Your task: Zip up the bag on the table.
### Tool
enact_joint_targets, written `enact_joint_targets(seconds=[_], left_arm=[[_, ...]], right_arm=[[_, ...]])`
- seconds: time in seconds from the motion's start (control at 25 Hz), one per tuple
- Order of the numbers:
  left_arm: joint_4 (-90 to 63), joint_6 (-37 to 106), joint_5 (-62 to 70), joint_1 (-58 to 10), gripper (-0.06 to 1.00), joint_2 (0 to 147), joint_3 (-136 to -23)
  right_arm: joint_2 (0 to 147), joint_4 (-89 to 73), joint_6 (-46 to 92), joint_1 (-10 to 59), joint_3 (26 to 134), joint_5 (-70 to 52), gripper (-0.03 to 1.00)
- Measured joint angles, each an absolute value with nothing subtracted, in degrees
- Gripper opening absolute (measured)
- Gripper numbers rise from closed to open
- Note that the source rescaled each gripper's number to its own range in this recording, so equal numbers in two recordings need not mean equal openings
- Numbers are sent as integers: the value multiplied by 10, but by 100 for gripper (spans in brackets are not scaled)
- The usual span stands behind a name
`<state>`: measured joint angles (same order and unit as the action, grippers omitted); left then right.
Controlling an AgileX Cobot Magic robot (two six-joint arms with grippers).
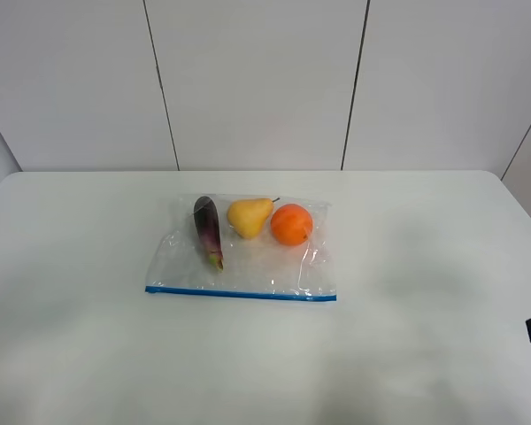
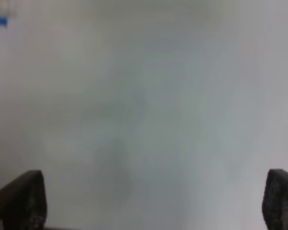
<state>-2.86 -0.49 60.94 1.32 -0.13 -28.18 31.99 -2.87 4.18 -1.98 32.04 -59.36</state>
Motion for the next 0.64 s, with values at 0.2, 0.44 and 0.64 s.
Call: enact_joint_targets(seconds=[0.2, 0.44, 0.64], left_arm=[[-29, -5, 609, 13, 100, -1, -282], [-29, -5, 609, 13, 100, -1, -282], [-29, -5, 609, 13, 100, -1, -282]], right_arm=[[155, -29, 42, -20, 282, -587, 97], [15, -26, 42, -20, 281, -585, 97], [-2, -24, 42, -20, 281, -585, 97]])
